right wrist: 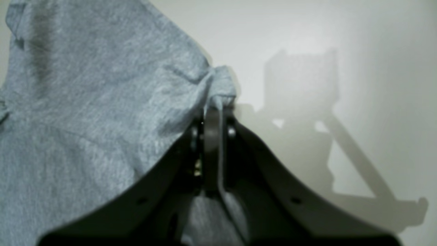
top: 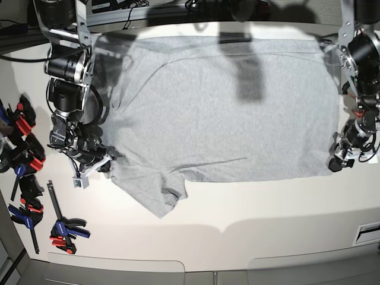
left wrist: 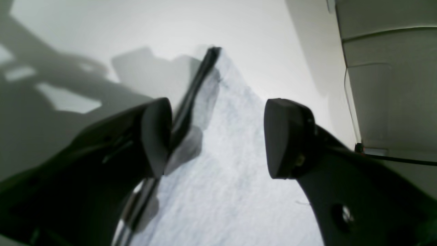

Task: Fold the T-shirt properly
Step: 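Move the left gripper to the other hem corner and grasp, then lift both hem corners and fold them onto the shoulder edge, then release the hem and press the right gripper onto the folded sleeve, then move the left gripper toward the folded edge of the shirt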

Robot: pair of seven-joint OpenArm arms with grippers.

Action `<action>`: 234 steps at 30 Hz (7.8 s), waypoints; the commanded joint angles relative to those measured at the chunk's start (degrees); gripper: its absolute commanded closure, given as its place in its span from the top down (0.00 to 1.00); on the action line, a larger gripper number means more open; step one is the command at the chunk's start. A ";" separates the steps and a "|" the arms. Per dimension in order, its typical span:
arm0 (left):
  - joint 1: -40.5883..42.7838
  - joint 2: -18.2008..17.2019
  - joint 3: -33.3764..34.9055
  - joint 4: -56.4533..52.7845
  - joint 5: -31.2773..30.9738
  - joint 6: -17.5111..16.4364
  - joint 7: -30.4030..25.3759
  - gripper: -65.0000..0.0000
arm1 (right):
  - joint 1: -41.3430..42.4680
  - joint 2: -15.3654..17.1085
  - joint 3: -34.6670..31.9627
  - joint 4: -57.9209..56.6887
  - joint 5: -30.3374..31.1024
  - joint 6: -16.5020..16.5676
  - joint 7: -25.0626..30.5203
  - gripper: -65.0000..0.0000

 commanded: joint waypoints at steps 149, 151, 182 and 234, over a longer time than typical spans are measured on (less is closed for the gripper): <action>13.29 -21.57 3.06 11.87 -38.50 -12.51 34.73 0.28 | -15.21 3.50 28.48 37.88 52.57 7.64 -47.80 0.30; 13.29 -21.29 3.08 12.07 -38.50 -12.51 34.32 0.28 | -14.14 1.27 27.15 37.86 45.81 7.64 -42.47 0.32; 13.44 -20.35 3.08 12.04 -38.50 -12.51 33.94 0.28 | -10.71 -10.64 11.43 26.16 34.01 7.64 -32.17 0.00; 28.52 -12.55 3.04 12.07 -38.50 -12.51 32.54 0.45 | -46.25 -24.92 11.47 73.31 61.53 7.64 -47.12 0.49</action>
